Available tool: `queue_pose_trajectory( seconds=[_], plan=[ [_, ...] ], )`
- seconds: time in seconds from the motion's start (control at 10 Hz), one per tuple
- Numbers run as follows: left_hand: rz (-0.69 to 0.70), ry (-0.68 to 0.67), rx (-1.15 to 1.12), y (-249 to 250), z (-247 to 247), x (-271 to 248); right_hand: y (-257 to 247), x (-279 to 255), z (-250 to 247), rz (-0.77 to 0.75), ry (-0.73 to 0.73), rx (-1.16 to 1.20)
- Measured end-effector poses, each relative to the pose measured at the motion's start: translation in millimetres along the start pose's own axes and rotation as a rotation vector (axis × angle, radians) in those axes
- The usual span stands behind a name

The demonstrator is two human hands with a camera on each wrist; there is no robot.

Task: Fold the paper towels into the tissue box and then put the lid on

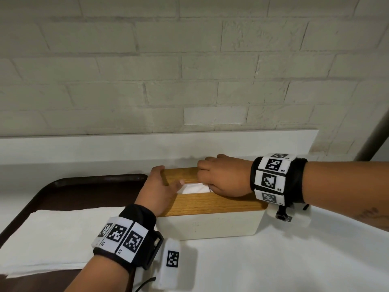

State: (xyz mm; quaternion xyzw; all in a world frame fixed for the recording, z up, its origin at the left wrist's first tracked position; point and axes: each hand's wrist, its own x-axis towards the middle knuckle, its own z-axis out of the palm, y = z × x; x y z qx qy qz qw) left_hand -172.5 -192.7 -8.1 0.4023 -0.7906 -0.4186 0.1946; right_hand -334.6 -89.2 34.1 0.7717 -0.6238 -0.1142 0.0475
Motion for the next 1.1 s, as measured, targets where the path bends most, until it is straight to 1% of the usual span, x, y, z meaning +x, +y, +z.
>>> queue_pose_trajectory(
  seconds=[0.1, 0.2, 0.3, 0.4, 0.5, 0.6, 0.7, 0.8, 0.9, 1.0, 1.1],
  plan=[
    [0.001, 0.014, -0.004, 0.8, 0.7, 0.6, -7.8, -3.0, 4.1, 0.001, 0.144, 0.022],
    [-0.013, 0.024, 0.006, -0.2, 1.2, 1.1, -9.9, -5.9, 4.4, -0.018, 0.206, 0.078],
    [-0.027, 0.024, 0.009, -1.0, 1.0, 1.3, -9.2, -7.8, 2.9, -0.018, 0.232, 0.131],
    [-0.029, 0.024, 0.019, 0.3, 0.9, 0.8, -8.6, -10.6, 1.3, 0.02, 0.245, 0.148],
    [-0.028, 0.024, 0.037, 0.9, 0.8, 0.4, -9.4, -11.7, -3.1, 0.103, 0.193, 0.159],
    [-0.023, 0.024, 0.055, 1.7, 0.8, 0.0, -7.5, -15.0, -8.9, 0.188, 0.152, 0.228],
    [-0.029, 0.019, 0.067, 2.1, 0.8, 0.7, -4.8, -20.7, -10.3, 0.21, 0.143, 0.331],
    [-0.041, 0.004, 0.072, 3.7, -0.7, -1.3, -4.3, -34.3, -19.1, 0.267, 0.164, 0.393],
    [0.016, 0.059, 0.066, 0.7, -6.2, -15.2, -8.7, -70.4, -40.6, 0.344, 0.391, 0.516],
    [0.173, 0.046, 0.112, -1.8, -13.6, -44.8, -18.4, -122.3, -69.1, 0.34, 0.712, 0.602],
    [0.271, -0.098, 0.2, 0.7, -20.7, -87.0, -33.8, -183.5, -95.1, 0.31, 0.928, 0.638]
  ],
)
